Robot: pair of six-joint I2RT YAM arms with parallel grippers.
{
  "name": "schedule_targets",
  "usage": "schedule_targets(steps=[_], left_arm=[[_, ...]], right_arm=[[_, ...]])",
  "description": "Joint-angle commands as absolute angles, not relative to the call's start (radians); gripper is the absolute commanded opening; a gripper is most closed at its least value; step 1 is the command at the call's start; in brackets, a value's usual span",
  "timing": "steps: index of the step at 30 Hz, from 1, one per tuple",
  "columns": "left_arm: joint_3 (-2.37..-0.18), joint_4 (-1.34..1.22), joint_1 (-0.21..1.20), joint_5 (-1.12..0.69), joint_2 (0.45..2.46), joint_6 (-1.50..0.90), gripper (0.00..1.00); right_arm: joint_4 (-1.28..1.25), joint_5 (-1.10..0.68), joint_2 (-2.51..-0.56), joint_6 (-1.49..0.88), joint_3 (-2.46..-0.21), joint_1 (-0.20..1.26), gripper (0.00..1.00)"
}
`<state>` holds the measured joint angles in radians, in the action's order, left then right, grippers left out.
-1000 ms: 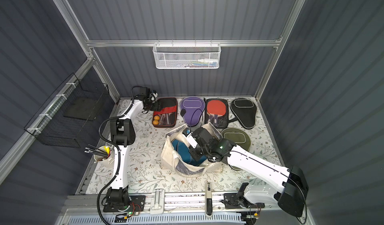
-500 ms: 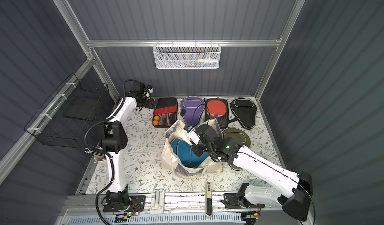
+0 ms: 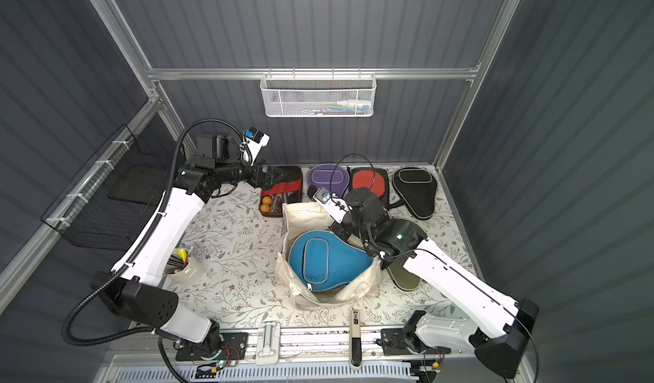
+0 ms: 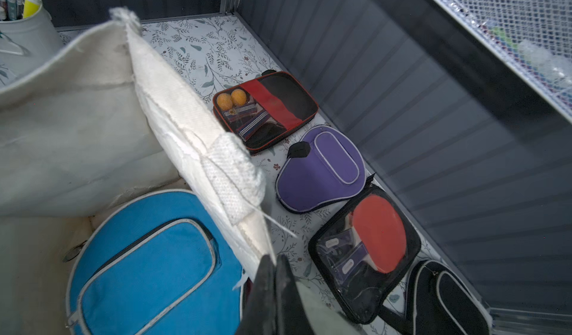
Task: Remove the ping pong set from the canvas bag
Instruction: Adjust the ping pong set in the canvas bag.
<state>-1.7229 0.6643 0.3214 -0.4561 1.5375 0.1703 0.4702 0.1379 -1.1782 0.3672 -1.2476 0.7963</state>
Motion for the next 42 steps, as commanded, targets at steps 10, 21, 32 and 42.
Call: schedule_targets(steps=[10, 21, 32, 42], left_arm=[[-1.641, 0.805, 0.411, -0.597, 1.475, 0.22, 1.0], [-1.674, 0.917, 0.454, -0.423, 1.531, 0.262, 0.99], [-1.707, 0.921, 0.459, -0.414, 1.553, 0.257, 0.21], [-1.708, 0.814, 0.459, -0.439, 1.511, 0.183, 0.0]], right_arm=[[0.351, 0.029, -1.251, 0.452, -1.331, 0.77, 0.0], [0.353, 0.009, -1.309, 0.506, -1.433, 0.77, 0.0], [0.379, -0.001, -1.343, 0.517, -1.499, 0.765, 0.0], [0.602, -0.097, -1.133, 0.385, -1.408, 0.825, 0.84]])
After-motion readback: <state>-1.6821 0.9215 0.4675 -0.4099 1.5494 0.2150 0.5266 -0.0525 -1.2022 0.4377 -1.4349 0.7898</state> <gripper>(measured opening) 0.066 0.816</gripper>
